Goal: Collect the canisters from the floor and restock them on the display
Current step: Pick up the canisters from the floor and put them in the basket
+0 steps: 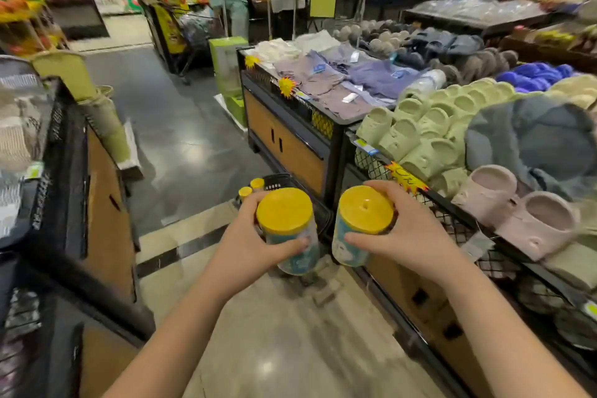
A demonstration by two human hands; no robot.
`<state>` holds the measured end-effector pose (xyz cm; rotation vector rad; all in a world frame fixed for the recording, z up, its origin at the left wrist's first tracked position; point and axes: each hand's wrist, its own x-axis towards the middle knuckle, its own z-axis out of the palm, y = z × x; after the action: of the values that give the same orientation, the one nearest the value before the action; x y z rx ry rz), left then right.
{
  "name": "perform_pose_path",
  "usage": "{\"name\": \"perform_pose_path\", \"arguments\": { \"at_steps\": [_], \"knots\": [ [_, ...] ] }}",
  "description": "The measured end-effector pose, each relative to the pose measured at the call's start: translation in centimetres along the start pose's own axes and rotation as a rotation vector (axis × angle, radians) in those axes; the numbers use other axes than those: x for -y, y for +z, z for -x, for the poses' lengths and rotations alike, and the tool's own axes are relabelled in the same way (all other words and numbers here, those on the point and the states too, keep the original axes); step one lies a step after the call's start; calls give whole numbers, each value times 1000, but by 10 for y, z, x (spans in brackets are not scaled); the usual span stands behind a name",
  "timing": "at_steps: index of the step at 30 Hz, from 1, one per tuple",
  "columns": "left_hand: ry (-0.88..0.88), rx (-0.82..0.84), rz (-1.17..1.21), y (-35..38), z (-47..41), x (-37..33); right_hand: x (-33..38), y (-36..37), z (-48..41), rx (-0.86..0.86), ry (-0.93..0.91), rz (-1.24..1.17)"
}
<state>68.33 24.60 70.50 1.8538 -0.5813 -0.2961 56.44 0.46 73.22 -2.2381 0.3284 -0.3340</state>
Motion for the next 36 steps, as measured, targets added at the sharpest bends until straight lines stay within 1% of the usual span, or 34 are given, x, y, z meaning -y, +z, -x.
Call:
{"name": "perform_pose_path", "arguments": {
  "at_steps": [6, 13, 17, 20, 24, 27, 31, 33, 36],
  "knots": [
    [-53, -107, -41, -44, -95, 46, -13, 53, -128, 91, -50, -24],
    [-154, -166, -161, -76, -225, 91, -40, 90, -294, 213, -95, -26],
    [-189, -202, -212, -89, -286, 113, -46, 110, -371, 279, -119, -7],
    [-220, -186, -248, -98, -328, 136, -52, 128, -417, 318, -125, 9],
    [-250, -134, -205, -110, -384, 180, -66, 159, -474, 365, -138, 53],
    [-253, -108, -181, -116, -423, 218, -82, 187, -514, 385, -108, 74],
    [-304, -69, -180, -116, -471, 271, -114, 226, -559, 397, -61, 109],
    [-310, -54, -189, -110, -493, 297, -134, 243, -580, 412, -36, 108],
    [-366, -51, -192, -97, -520, 339, -169, 271, -609, 435, -20, 124]
  ]
}}
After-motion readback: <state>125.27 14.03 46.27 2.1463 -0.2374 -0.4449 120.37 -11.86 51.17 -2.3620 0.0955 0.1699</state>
